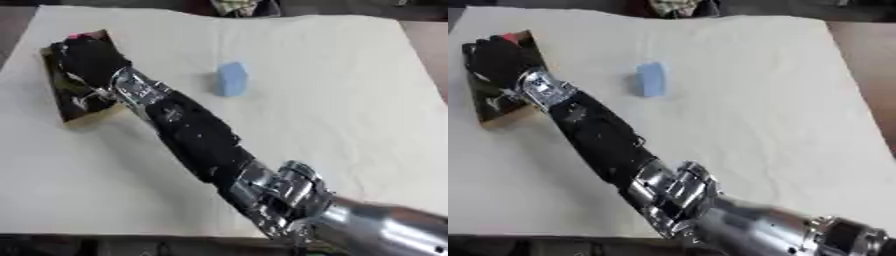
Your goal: Pick up objects on the table and place them in the box.
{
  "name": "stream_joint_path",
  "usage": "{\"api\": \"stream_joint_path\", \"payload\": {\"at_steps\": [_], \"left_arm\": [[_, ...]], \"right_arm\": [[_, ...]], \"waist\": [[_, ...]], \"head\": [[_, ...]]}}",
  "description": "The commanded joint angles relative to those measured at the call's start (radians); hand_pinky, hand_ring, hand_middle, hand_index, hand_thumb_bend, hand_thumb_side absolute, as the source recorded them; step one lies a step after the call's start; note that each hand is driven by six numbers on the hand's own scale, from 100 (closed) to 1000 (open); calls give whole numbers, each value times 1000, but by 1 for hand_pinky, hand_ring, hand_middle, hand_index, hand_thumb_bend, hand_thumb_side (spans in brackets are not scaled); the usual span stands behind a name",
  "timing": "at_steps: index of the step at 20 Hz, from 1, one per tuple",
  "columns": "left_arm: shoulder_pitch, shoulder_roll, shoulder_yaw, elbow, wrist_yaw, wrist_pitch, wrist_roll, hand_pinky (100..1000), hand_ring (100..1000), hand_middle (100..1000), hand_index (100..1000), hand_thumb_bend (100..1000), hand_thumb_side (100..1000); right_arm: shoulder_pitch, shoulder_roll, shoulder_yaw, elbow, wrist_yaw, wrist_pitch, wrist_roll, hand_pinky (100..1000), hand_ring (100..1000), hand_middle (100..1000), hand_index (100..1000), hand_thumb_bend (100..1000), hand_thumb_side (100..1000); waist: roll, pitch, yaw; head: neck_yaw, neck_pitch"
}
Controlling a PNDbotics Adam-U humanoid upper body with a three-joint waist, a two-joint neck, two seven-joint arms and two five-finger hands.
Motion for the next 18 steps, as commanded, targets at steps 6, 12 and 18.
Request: {"api": "stream_joint_path", "payload": {"at_steps": [6, 12, 18], "left_arm": [[-12, 8, 4, -20, -2, 1, -9, 588, 700, 701, 849, 100, 516], [-11, 8, 4, -20, -4, 1, -9, 589, 700, 701, 849, 100, 516], [-10, 9, 7, -20, -7, 2, -8, 589, 702, 701, 850, 100, 520]], "right_arm": [[-23, 6, -3, 0, -1, 12, 24, 812, 816, 793, 943, 100, 270], [-25, 6, 2, -9, -1, 35, 50, 812, 819, 802, 948, 100, 270], [-39, -4, -4, -14, -59, 15, 77, 873, 897, 909, 972, 100, 356]], "waist": [[4, -16, 0], [4, -16, -1], [0, -15, -7]], "head": [[1, -12], [1, -13], [4, -15]]}}
